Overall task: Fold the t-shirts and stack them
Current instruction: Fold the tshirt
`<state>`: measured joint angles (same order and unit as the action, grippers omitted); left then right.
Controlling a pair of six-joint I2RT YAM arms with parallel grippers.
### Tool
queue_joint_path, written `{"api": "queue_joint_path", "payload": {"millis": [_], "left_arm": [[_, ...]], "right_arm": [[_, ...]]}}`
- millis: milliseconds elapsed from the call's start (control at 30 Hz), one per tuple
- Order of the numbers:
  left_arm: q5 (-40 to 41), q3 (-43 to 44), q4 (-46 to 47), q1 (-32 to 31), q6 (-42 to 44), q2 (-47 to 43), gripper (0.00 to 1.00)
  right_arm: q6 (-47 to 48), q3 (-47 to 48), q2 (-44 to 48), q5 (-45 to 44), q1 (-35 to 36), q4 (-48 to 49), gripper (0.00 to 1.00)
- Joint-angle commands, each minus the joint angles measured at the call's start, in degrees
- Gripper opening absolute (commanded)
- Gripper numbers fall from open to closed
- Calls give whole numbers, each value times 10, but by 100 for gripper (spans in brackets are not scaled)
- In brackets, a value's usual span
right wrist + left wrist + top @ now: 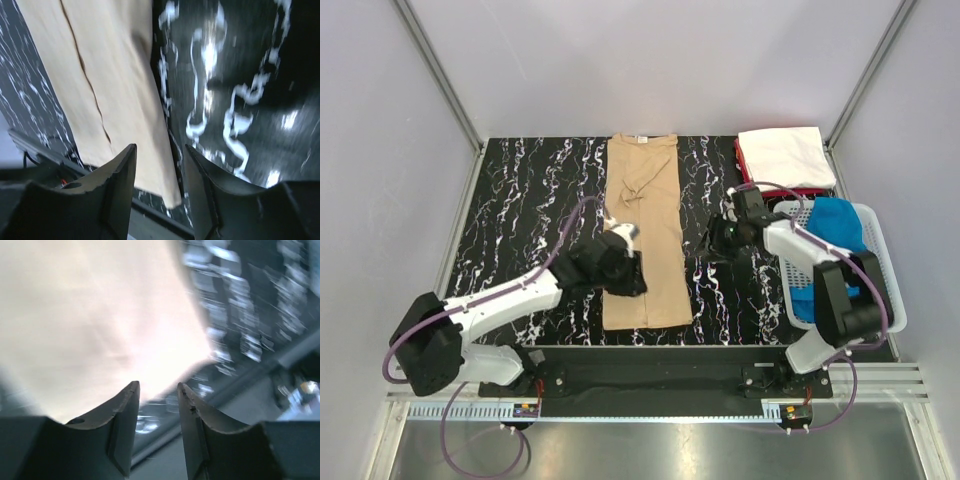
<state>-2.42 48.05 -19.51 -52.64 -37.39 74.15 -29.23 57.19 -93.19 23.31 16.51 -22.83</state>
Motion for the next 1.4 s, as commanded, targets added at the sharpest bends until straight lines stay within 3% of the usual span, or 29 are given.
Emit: {"api": "queue_joint_path", "payload": {"millis": [0, 133, 400, 600, 733, 767, 1033, 1133, 1233, 1267, 1300, 1367], "left_arm": [[-35, -69, -36, 85, 12, -37, 42], [-3, -126, -44, 105, -12, -95, 47], [28, -188, -47, 104, -55, -134, 48], [-2, -216, -37, 103, -71, -142, 46], [-14, -232, -31, 101, -80, -149, 45], [-18, -235, -29, 98, -83, -154, 45], [-55, -269, 17, 96, -100, -168, 45], [-58, -271, 23, 95, -96, -161, 38], [-60, -270, 25, 94, -92, -154, 19], [-61, -268, 24, 94, -92, -156, 6], [-61, -266, 23, 94, -91, -157, 0], [-59, -261, 18, 94, -90, -162, 0]], "right_arm": [[-24, -73, 62, 3, 32, -2, 49], [-57, -151, 138, -22, 86, 8, 50], [-119, -271, 158, -20, 147, 97, 47], [-173, -327, 200, -22, 169, 154, 33], [-216, -367, 245, -28, 177, 181, 10], [-223, -373, 252, -29, 179, 186, 0], [-271, -420, 325, -63, 198, 204, 0], [-296, -427, 336, -73, 209, 205, 0], [-310, -428, 343, -84, 224, 206, 0], [-312, -427, 345, -86, 226, 205, 0], [-314, -426, 348, -88, 229, 205, 0], [-318, -425, 354, -96, 232, 199, 0]]}}
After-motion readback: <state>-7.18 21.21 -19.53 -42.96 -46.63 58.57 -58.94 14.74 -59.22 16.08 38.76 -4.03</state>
